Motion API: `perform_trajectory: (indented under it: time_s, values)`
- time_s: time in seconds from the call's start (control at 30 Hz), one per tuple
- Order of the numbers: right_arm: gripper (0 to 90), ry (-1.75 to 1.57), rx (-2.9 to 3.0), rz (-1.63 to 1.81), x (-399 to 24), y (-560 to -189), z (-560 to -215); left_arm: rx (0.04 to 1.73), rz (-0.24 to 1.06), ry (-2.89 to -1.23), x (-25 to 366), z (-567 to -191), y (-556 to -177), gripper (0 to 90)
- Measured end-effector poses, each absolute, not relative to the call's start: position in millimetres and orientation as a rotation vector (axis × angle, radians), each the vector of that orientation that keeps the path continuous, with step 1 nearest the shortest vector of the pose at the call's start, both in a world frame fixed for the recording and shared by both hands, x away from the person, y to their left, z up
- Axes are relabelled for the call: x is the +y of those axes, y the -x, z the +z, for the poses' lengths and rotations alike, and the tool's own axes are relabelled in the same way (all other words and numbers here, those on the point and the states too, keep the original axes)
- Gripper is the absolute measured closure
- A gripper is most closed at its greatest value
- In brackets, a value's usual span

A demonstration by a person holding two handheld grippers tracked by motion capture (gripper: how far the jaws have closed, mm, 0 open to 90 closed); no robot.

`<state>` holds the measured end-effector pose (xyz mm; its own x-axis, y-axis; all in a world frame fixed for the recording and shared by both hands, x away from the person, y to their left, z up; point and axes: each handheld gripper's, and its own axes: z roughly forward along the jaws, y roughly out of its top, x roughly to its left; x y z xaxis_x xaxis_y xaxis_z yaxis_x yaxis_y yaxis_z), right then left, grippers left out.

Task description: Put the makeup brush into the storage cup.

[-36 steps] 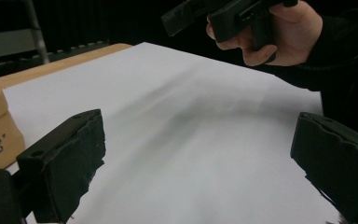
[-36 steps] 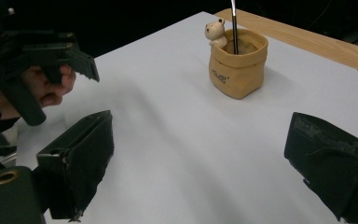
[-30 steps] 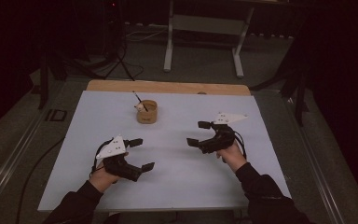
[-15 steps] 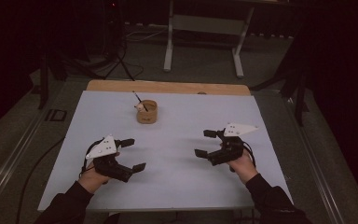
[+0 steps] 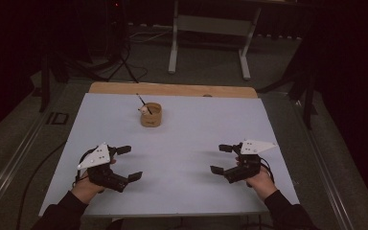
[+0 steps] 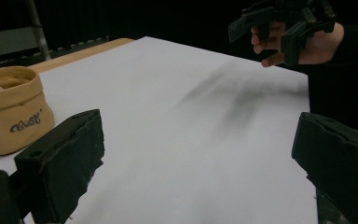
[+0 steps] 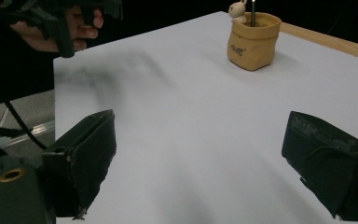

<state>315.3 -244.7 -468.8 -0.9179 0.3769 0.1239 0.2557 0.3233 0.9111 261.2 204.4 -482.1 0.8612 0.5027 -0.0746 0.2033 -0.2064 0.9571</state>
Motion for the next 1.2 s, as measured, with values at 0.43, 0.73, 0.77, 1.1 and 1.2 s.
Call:
perform_trajectory:
  time_s: [0.43,0.73,0.77,1.1,1.2]
  values:
    - [10.5,-0.551,2.428,1.693,-262.7,-305.0,-478.9,0.515,0.289,-1.787,223.8,-491.3,-247.0,2.8]
    - [13.6,-0.568,2.436,1.681,-268.3,-301.5,-494.4,0.542,0.276,-1.791,230.3,-504.0,-249.4,2.8]
    - [13.5,-0.585,2.436,1.683,-268.6,-301.9,-496.1,0.544,0.274,-1.79,230.6,-505.5,-249.4,2.8]
    - [12.8,-0.597,2.429,1.68,-276.6,-296.2,-502.2,0.559,0.265,-1.765,236.2,-513.5,-247.9,2.8]
    - [11.4,-0.657,2.417,1.66,-278.9,-294.8,-503.2,0.564,0.259,-1.77,237.4,-514.6,-247.0,2.8]
